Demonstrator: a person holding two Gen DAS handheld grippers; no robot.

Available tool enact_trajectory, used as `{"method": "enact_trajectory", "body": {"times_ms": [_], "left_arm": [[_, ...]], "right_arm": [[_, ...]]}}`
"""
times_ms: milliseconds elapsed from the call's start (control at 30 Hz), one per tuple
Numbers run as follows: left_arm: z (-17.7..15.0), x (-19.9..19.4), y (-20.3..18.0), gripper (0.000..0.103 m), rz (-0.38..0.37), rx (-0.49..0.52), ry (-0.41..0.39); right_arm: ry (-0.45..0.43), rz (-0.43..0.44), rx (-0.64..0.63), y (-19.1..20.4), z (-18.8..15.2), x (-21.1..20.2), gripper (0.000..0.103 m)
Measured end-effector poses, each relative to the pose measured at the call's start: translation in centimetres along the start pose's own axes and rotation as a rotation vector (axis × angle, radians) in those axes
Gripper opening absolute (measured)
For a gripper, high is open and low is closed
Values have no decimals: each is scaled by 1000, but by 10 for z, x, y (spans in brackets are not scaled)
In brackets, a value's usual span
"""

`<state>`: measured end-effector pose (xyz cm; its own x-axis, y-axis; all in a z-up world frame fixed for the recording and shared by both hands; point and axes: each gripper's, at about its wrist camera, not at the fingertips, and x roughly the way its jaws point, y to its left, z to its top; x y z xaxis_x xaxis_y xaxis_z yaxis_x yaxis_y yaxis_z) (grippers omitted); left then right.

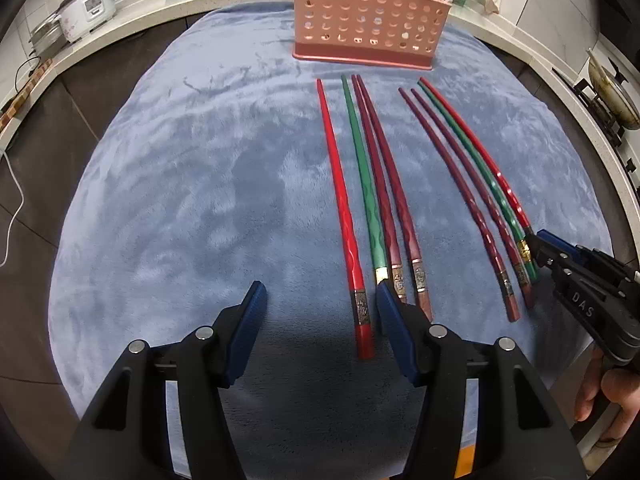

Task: Organize utensils
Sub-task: 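Move the right tool back over the chopsticks and open it, then grasp a red chopstick with the right tool while the left tool grasps another, then lift the red chopstick upright with the right tool over the pink caddy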

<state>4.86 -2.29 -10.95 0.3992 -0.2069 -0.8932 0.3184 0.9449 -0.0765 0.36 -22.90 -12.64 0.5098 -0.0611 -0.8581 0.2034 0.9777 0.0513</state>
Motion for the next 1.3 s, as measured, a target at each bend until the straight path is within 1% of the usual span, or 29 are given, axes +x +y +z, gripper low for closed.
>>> {"method": "enact_trajectory", "body": {"times_ms": [67,133,200,300,333,367,400,433,467,633,733,800,1000,1133,1300], "left_arm": [[-1,4,1,48,-3,-4,15],[-1,6,3,48,-5,-8,19],[-1,6,2,45,-7,-4,17],[-1,8,2,33,-12,3,20],[-1,9,1,24,-16,5,23],[-1,9,2,18,-19,5,27],[-1,10,2,16,-25,4,28],[-1,9,2,11,-33,4,29],[-1,9,2,8,-44,3,30],[1,-3,2,7,-49,4,8],[9,-19,1,7,-40,8,-36],[18,-36,1,7,-33,14,-81],[50,-77,-3,7,-15,33,-199],[73,-97,-4,7,3,39,-263],[106,-117,-8,7,21,44,-338]], "right_arm": [[0,-1,-2,1,0,0,16],[-1,-3,-5,1,1,1,16],[-2,-6,-6,2,0,1,15],[-4,-13,-16,4,1,2,15],[-6,-16,-22,5,0,2,15],[-6,-17,-28,6,0,2,13],[-6,-15,-33,7,0,2,10],[-6,-15,-38,8,0,1,10],[-6,-16,-42,8,0,1,10],[-19,3,-44,10,1,-7,8],[-55,14,-43,11,7,-23,7],[-86,21,-42,11,14,-35,7],[-227,43,-26,8,50,-85,7],[-290,58,-15,6,77,-106,7],[-342,84,18,1,107,-123,7]]}}
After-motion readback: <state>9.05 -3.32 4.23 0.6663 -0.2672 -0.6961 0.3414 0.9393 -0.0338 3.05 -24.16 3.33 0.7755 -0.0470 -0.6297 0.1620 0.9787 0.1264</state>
